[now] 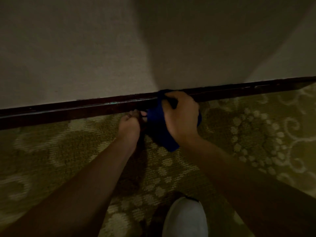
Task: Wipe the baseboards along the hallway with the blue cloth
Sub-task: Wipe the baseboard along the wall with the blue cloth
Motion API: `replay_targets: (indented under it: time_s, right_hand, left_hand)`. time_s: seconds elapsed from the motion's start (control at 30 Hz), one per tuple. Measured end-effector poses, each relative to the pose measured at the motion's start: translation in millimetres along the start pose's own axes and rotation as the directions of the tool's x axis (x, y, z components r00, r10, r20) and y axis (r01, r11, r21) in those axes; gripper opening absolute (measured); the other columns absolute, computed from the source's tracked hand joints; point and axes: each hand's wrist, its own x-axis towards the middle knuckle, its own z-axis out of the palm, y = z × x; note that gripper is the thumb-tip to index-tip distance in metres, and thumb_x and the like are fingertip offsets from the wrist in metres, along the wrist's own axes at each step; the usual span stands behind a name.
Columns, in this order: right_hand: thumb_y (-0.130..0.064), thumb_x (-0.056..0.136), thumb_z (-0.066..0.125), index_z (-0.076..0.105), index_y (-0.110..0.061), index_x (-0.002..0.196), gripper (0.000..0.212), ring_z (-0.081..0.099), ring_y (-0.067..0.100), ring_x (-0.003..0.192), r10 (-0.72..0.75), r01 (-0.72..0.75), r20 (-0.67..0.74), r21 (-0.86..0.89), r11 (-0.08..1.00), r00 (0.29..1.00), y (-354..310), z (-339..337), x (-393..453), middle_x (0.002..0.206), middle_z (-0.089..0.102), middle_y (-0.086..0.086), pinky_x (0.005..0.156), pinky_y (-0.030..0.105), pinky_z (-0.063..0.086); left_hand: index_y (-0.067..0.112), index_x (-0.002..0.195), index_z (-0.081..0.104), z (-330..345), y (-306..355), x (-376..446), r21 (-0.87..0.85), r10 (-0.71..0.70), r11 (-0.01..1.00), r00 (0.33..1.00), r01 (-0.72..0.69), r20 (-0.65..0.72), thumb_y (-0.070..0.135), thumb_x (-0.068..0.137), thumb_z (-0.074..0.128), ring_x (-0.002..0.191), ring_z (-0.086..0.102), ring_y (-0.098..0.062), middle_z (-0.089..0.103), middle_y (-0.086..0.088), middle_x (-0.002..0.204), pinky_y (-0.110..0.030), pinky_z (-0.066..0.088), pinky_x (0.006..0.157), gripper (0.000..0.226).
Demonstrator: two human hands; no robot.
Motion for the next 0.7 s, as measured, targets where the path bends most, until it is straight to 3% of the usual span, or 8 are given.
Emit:
replay_targets:
  time_s: [0.1, 0.17, 0.23, 0.3, 0.43, 0.53, 0.6, 0.7]
  right_hand:
    - [-0.019, 0.095, 0.056, 0.06, -0.01, 0.126, 0.032, 0.058, 0.014, 0.108, 0.282, -0.254, -0.139, 0.188, 0.949, 0.949, 13.1, -7.1, 14.7, 0.123, 0.063, 0.007, 0.089, 0.017, 0.043]
    - [-0.017, 0.096, 0.054, 0.058, -0.008, 0.128, 0.034, 0.06, 0.017, 0.104, 0.455, -0.386, -0.218, 0.296, 0.874, 0.863, 16.2, -11.0, 24.3, 0.122, 0.063, 0.012, 0.09, 0.027, 0.049]
    - [-0.017, 0.096, 0.053, 0.057, -0.007, 0.127, 0.033, 0.058, 0.011, 0.095, 0.429, -0.394, -0.233, 0.182, 0.901, 0.873, 9.4, -8.0, 23.5, 0.119, 0.064, 0.012, 0.077, 0.019, 0.045]
    - [-0.019, 0.096, 0.053, 0.06, -0.01, 0.124, 0.03, 0.059, 0.012, 0.097, 0.271, -0.267, -0.166, 0.044, 0.963, 0.948, -3.4, 0.0, 10.1, 0.119, 0.064, 0.007, 0.071, 0.013, 0.034]
    - [-0.021, 0.095, 0.054, 0.063, -0.014, 0.118, 0.026, 0.06, 0.014, 0.103, 0.029, -0.029, 0.038, -0.008, 1.0, 0.999, -10.6, 4.5, -5.5, 0.119, 0.064, 0.002, 0.082, 0.021, 0.042]
    - [-0.019, 0.094, 0.057, 0.063, -0.01, 0.122, 0.03, 0.059, 0.011, 0.098, 0.201, -0.195, -0.035, 0.121, 0.973, 0.979, 1.5, -8.9, 10.5, 0.117, 0.066, 0.006, 0.081, 0.02, 0.044]
    - [-0.019, 0.095, 0.056, 0.06, -0.008, 0.125, 0.033, 0.06, 0.015, 0.097, 0.37, -0.34, -0.125, 0.21, 0.917, 0.92, 3.1, -11.3, 18.1, 0.118, 0.065, 0.01, 0.081, 0.025, 0.048]
    - [-0.017, 0.096, 0.052, 0.061, -0.008, 0.119, 0.026, 0.058, 0.014, 0.088, 0.419, -0.39, -0.175, 0.179, 0.903, 0.891, -14.0, -0.5, 11.6, 0.114, 0.065, 0.009, 0.071, 0.024, 0.042]
  left_hand:
    - [0.017, 0.072, 0.061, -0.4, 0.2, -4.2, 0.012, -0.003, 1.0, 1.0, 0.003, 0.02, 0.032, 0.099, 0.054, 0.075, 0.064, -0.016, 0.07, -0.002, 0.079, -0.031, 0.05, 0.072, 0.031]
    - [0.011, 0.077, 0.071, -1.0, -5.0, -3.0, 0.089, 0.081, 0.992, 0.988, -0.093, 0.132, 0.032, 0.091, 0.065, 0.085, 0.07, -0.021, 0.074, -0.003, 0.083, -0.032, 0.052, 0.08, 0.025]
    - [0.007, 0.088, 0.075, -2.1, -8.7, -1.9, 0.096, 0.084, 0.99, 0.979, -0.103, 0.184, 0.026, 0.085, 0.073, 0.094, 0.072, -0.024, 0.077, -0.007, 0.093, -0.034, 0.055, 0.085, 0.02]
    - [0.002, 0.09, 0.073, -3.0, -9.0, 1.7, 0.044, 0.069, 0.996, 0.978, -0.079, 0.196, 0.016, 0.083, 0.074, 0.086, 0.072, -0.024, 0.076, -0.011, 0.09, -0.033, 0.056, 0.08, 0.016]
    - [0.0, 0.087, 0.071, -7.6, -7.5, 1.5, -0.012, 0.072, 0.997, 0.975, -0.071, 0.212, 0.001, 0.086, 0.064, 0.066, 0.07, -0.014, 0.074, -0.005, 0.074, -0.022, 0.055, 0.062, 0.007]
    - [0.008, 0.091, 0.075, -9.3, -7.0, 0.4, 0.01, 0.051, 0.999, 0.986, -0.053, 0.156, 0.011, 0.086, 0.071, 0.078, 0.073, -0.014, 0.077, -0.004, 0.085, -0.02, 0.057, 0.066, 0.008]
    - [0.014, 0.085, 0.075, -8.4, -6.2, -1.5, 0.004, 0.036, 0.999, 0.989, -0.037, 0.142, 0.013, 0.086, 0.071, 0.072, 0.073, -0.007, 0.077, 0.004, 0.076, -0.017, 0.056, 0.061, 0.004]
    - [0.008, 0.089, 0.073, -6.5, -5.0, -5.3, -0.049, 0.046, 0.998, 0.988, -0.039, 0.148, 0.01, 0.088, 0.068, 0.067, 0.072, -0.009, 0.076, 0.002, 0.073, -0.018, 0.055, 0.057, 0.005]
